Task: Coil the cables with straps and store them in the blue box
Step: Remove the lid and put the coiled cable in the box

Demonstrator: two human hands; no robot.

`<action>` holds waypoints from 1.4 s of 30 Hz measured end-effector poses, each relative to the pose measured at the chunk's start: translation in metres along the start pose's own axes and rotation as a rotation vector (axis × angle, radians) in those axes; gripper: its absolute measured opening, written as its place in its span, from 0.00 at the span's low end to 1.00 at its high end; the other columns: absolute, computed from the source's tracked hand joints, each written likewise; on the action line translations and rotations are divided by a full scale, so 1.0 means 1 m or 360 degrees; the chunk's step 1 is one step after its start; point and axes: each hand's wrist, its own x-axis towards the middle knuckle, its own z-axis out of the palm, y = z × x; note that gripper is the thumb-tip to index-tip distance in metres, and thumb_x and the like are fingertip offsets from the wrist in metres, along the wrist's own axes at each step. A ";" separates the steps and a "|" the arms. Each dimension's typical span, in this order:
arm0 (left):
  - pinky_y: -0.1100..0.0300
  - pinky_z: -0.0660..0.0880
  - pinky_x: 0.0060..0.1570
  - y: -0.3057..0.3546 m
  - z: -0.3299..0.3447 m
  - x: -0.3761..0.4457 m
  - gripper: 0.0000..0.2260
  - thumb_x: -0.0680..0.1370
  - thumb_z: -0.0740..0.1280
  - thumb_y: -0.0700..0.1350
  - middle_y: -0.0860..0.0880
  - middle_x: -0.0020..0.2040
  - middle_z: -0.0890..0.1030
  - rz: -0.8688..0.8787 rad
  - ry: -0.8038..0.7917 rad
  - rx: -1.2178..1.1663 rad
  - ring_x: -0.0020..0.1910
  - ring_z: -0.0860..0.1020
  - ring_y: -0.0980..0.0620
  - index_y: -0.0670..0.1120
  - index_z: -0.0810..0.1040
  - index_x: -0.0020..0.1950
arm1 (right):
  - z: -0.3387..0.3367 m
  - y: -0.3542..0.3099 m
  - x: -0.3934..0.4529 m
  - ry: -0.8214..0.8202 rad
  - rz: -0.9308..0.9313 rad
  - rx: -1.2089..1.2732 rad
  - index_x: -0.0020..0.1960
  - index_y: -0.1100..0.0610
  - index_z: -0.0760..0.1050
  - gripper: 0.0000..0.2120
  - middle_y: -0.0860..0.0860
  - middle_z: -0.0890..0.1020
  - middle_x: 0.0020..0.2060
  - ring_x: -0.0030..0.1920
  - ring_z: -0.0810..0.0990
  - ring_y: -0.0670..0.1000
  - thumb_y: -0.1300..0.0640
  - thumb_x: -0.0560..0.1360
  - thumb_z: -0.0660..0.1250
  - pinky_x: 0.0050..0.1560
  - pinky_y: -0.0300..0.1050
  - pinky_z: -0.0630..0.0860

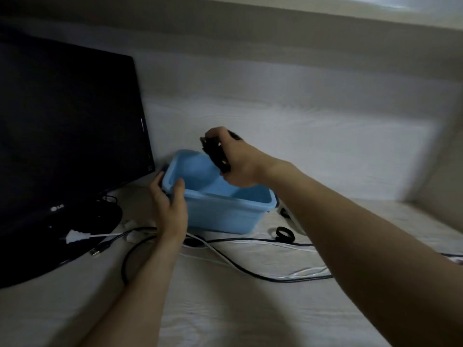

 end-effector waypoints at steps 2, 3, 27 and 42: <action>0.73 0.67 0.53 -0.001 0.000 -0.001 0.25 0.77 0.62 0.51 0.52 0.62 0.72 -0.0010 -0.0022 -0.0053 0.57 0.72 0.57 0.43 0.66 0.72 | 0.018 -0.010 0.009 -0.0088 0.0011 0.0017 0.74 0.58 0.57 0.38 0.51 0.75 0.59 0.52 0.73 0.49 0.67 0.70 0.72 0.49 0.34 0.65; 0.70 0.68 0.55 -0.002 -0.001 -0.001 0.25 0.77 0.62 0.51 0.51 0.62 0.72 -0.0024 -0.0014 -0.0063 0.58 0.72 0.57 0.43 0.66 0.72 | 0.028 -0.011 0.013 -0.0117 0.0045 0.0045 0.75 0.57 0.57 0.39 0.52 0.76 0.60 0.53 0.75 0.52 0.65 0.70 0.73 0.49 0.36 0.66; 0.63 0.71 0.53 -0.011 -0.012 0.005 0.22 0.71 0.62 0.49 0.48 0.59 0.75 -0.0137 0.0033 -0.0155 0.55 0.75 0.55 0.48 0.71 0.64 | 0.062 -0.041 0.042 -0.0693 0.0473 0.0491 0.33 0.58 0.71 0.01 0.54 0.74 0.33 0.36 0.70 0.53 0.62 0.63 0.63 0.36 0.46 0.66; 0.58 0.70 0.60 -0.016 -0.013 0.004 0.29 0.71 0.62 0.54 0.45 0.66 0.72 -0.0209 0.0027 -0.0062 0.62 0.73 0.49 0.46 0.67 0.71 | 0.066 -0.023 0.067 -0.0803 0.0779 0.0445 0.61 0.59 0.77 0.21 0.54 0.81 0.56 0.54 0.80 0.54 0.44 0.76 0.70 0.58 0.52 0.79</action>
